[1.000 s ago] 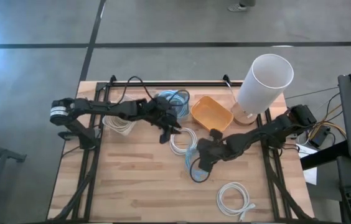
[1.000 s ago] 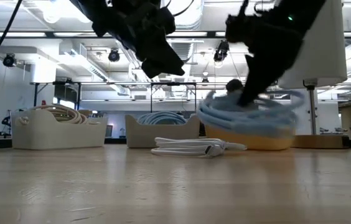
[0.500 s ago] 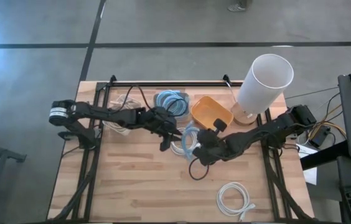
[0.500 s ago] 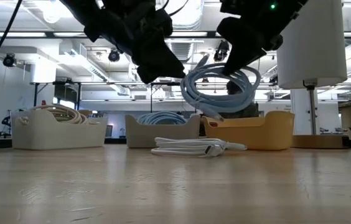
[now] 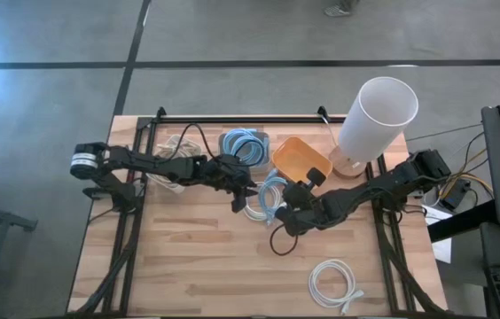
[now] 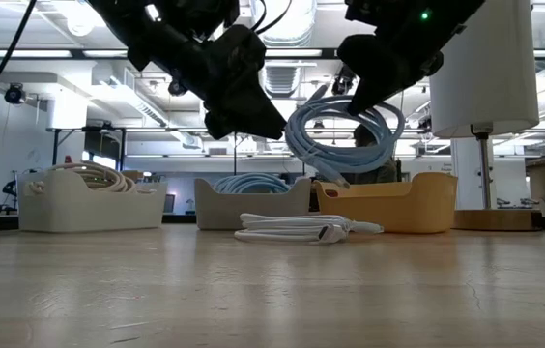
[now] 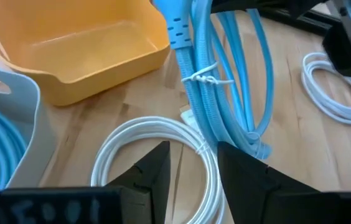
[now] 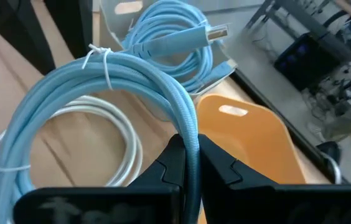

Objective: Sort HDMI cables
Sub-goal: Put the blue HDMI cable into the gray bin

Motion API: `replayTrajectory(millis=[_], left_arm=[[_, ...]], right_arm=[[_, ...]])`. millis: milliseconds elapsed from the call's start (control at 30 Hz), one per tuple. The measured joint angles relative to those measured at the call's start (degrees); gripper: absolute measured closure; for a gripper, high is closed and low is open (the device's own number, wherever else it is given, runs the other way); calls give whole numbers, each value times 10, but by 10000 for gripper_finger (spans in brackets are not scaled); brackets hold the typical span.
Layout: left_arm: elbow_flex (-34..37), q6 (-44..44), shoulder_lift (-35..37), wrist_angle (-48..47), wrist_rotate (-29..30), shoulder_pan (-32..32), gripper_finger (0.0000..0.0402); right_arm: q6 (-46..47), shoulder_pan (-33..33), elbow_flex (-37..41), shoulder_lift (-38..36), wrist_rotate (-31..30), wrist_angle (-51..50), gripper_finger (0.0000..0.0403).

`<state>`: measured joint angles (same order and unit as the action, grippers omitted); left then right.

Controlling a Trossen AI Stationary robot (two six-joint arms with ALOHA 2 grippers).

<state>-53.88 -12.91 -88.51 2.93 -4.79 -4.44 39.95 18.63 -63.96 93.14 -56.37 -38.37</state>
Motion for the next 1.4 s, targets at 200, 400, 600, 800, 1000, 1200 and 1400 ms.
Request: replayTrajectory(millis=[200, 400, 600, 800, 1000, 1200, 1400], left_arm=[[0, -11, -5, 5, -1, 1, 268], [0, -12, -5, 31, -44, 2, 268], [0, -13, -7, 35, -52, 2, 268], [0, -22, -21, 48, -48, 2, 268], [-1, -23, -37, 91, -46, 2, 268], [-1, -8, -37, 91, -44, 1, 289], [-1, 10, -37, 91, -40, 1, 356]], right_arm=[[-2, 0, 3, 0, -6, 3, 383], [3, 0, 14, 0, -10, 6, 383], [5, 0, 15, 0, -10, 7, 383], [3, 0, 15, 0, -21, 32, 383], [-35, -2, 15, 0, -39, 78, 383], [-39, -2, 15, 0, -40, 78, 381], [-37, -2, 15, 0, -38, 78, 351]])
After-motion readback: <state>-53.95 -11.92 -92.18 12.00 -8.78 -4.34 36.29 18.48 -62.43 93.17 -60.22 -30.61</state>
